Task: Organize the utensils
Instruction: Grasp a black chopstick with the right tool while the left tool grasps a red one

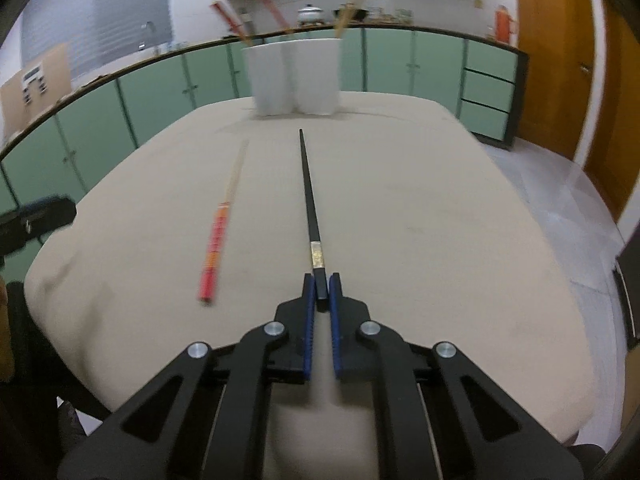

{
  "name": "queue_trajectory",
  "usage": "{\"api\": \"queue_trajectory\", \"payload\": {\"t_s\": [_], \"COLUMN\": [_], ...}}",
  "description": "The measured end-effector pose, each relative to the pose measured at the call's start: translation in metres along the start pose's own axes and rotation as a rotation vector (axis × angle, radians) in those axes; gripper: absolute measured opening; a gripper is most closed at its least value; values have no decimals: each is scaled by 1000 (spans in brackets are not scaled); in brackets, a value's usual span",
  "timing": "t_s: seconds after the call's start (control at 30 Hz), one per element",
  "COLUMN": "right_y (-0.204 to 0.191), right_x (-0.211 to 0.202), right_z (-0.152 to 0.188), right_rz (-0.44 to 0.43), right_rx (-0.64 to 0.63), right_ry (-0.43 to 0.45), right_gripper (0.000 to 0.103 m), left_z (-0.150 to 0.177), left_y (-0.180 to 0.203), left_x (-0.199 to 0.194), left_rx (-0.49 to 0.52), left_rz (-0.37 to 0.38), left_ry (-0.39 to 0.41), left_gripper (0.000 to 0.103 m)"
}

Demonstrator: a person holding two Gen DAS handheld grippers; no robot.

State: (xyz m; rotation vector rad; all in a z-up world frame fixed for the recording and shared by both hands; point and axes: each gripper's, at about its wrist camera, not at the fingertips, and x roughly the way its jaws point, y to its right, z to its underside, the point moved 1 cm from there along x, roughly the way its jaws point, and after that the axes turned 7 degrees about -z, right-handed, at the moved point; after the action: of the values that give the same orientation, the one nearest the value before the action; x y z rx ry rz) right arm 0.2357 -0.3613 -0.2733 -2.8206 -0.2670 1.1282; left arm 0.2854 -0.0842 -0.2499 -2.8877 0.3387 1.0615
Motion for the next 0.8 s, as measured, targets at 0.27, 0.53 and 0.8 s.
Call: {"api": "queue_trajectory", "payload": {"t_s": [0.27, 0.53, 0.8], "right_y": [34, 39, 31], "right_x": [-10, -15, -11], "right_z": [6, 12, 9], "right_rz": [20, 8, 3], "right_rx": [60, 57, 33], "right_ry": [6, 17, 19], "right_gripper": [6, 6, 6], "left_z": [4, 12, 21], "left_y": [68, 97, 89], "left_x": [28, 55, 57], "left_rx": [29, 67, 102], "left_rz": [67, 29, -40], "left_ry": [-14, -41, 18], "left_gripper": [80, 75, 22]}}
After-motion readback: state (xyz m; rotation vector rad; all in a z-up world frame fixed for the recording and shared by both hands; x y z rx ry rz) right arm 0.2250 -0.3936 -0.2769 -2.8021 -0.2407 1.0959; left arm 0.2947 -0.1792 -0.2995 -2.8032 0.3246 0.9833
